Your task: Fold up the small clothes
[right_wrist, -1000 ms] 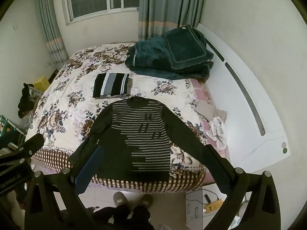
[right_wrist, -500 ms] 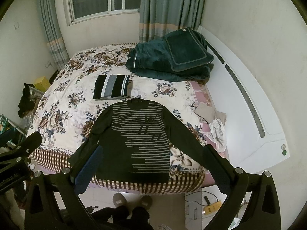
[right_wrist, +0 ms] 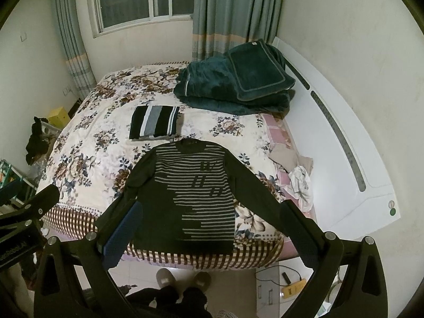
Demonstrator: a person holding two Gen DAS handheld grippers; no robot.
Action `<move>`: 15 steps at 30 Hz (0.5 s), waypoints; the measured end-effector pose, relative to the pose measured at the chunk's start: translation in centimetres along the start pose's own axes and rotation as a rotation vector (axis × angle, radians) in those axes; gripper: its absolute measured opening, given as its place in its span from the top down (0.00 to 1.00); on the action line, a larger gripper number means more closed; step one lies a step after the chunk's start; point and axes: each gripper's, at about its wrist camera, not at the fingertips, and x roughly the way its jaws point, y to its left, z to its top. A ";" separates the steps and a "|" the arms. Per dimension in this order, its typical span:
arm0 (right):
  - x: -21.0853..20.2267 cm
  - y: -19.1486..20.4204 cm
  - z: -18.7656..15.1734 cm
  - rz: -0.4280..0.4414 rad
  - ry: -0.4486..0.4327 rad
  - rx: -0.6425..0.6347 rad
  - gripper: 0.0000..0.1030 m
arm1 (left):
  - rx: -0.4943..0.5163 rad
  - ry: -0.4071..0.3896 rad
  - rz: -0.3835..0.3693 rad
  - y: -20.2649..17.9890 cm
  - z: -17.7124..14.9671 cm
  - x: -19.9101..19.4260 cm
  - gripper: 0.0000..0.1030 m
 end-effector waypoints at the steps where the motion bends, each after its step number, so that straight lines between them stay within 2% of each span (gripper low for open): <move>1: -0.2 -0.1 0.0 0.000 0.001 -0.001 0.00 | 0.002 0.000 0.001 0.0 0.0 0.0 0.00; 2: -0.3 -0.1 -0.1 0.003 -0.001 0.002 0.00 | 0.001 0.001 0.000 0.1 -0.1 0.0 0.00; 4: -0.9 0.3 1.9 0.007 -0.001 -0.007 0.00 | 0.000 0.000 0.000 0.2 -0.2 0.0 0.00; 15: -1.2 0.9 2.6 0.006 -0.012 -0.002 0.00 | 0.000 -0.002 -0.002 0.1 -0.1 0.0 0.00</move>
